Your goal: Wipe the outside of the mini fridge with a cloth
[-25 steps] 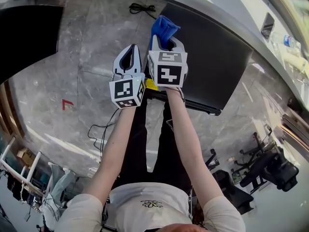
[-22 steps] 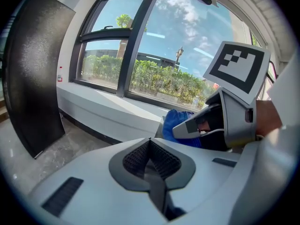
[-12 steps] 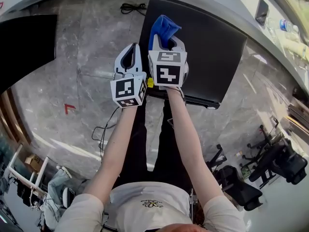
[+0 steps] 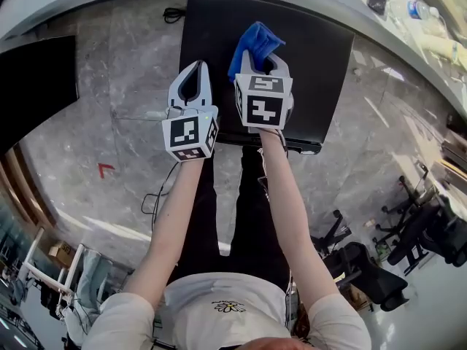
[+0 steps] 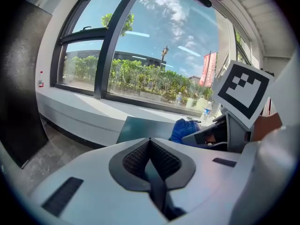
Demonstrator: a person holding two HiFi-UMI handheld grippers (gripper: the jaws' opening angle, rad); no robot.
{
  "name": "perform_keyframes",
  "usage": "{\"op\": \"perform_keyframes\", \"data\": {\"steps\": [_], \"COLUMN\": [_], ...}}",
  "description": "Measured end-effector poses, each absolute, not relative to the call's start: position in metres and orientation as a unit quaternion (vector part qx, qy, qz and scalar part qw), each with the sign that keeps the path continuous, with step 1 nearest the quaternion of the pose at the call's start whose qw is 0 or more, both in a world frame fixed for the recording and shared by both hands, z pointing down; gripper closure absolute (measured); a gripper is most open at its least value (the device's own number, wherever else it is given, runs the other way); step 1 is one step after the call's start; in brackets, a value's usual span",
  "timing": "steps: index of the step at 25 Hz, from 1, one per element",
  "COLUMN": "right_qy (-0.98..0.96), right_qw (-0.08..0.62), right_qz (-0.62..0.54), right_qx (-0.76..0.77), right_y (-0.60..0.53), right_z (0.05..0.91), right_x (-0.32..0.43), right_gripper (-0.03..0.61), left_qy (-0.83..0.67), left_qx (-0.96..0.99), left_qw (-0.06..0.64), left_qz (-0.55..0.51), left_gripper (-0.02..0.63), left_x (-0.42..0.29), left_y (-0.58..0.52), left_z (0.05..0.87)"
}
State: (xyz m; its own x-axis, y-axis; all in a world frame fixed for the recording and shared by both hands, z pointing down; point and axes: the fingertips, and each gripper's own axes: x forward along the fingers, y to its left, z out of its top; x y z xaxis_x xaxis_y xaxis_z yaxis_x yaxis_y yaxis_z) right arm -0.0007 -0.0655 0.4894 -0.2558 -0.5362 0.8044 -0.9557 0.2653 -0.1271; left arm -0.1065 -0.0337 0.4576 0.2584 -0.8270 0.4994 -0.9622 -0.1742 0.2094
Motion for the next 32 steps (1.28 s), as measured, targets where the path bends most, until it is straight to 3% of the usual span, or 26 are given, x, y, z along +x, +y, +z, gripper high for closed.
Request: {"op": "perform_keyframes", "data": {"steps": [17, 32], "right_qy": [-0.695, -0.664], "right_qw": [0.327, 0.344], "right_qz": [0.313, 0.292], "right_qx": [0.559, 0.597], "right_y": [-0.044, -0.028], "right_z": [0.490, 0.490], "right_x": [0.143, 0.245], "right_gripper": [0.506, 0.506], "left_qy": [-0.530, -0.529], "left_qx": [0.798, 0.799], "left_qw": [0.249, 0.251], "left_qz": [0.138, 0.136], "left_gripper": [0.609, 0.609], "left_x": [0.038, 0.095], "left_y": [-0.019, -0.011], "left_z": [0.458, 0.462]}}
